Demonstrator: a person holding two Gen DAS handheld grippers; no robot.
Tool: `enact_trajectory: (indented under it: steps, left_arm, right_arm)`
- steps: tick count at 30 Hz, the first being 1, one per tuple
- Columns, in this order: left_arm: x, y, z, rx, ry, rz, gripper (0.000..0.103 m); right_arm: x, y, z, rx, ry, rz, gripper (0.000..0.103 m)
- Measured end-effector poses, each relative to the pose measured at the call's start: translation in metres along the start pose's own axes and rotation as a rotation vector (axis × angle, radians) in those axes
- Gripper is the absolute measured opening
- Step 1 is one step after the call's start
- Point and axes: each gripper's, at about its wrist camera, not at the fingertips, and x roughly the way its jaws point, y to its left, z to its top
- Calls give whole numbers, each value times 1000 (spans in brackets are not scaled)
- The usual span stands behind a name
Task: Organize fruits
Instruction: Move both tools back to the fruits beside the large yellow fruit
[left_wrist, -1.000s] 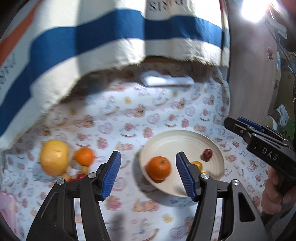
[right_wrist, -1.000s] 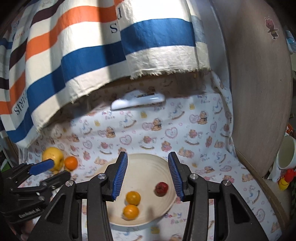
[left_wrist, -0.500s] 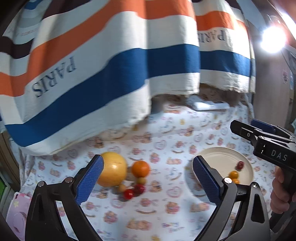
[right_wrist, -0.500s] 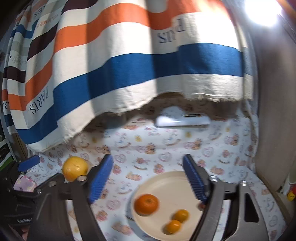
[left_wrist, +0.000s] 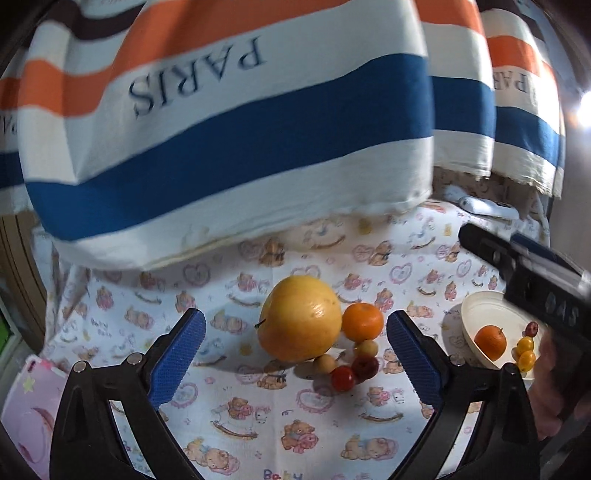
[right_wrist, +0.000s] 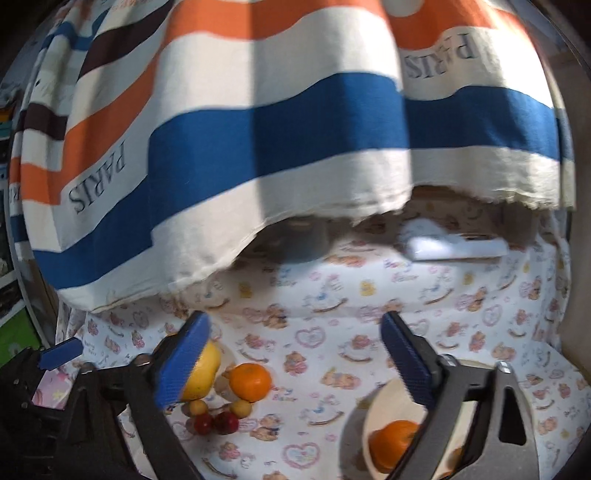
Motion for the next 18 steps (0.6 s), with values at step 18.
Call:
enact_trajectory:
  steps: [18]
  left_arm:
    - [39, 30, -22, -125, 205, -22, 98]
  right_arm:
    - [34, -6, -37, 2, 128, 70, 102]
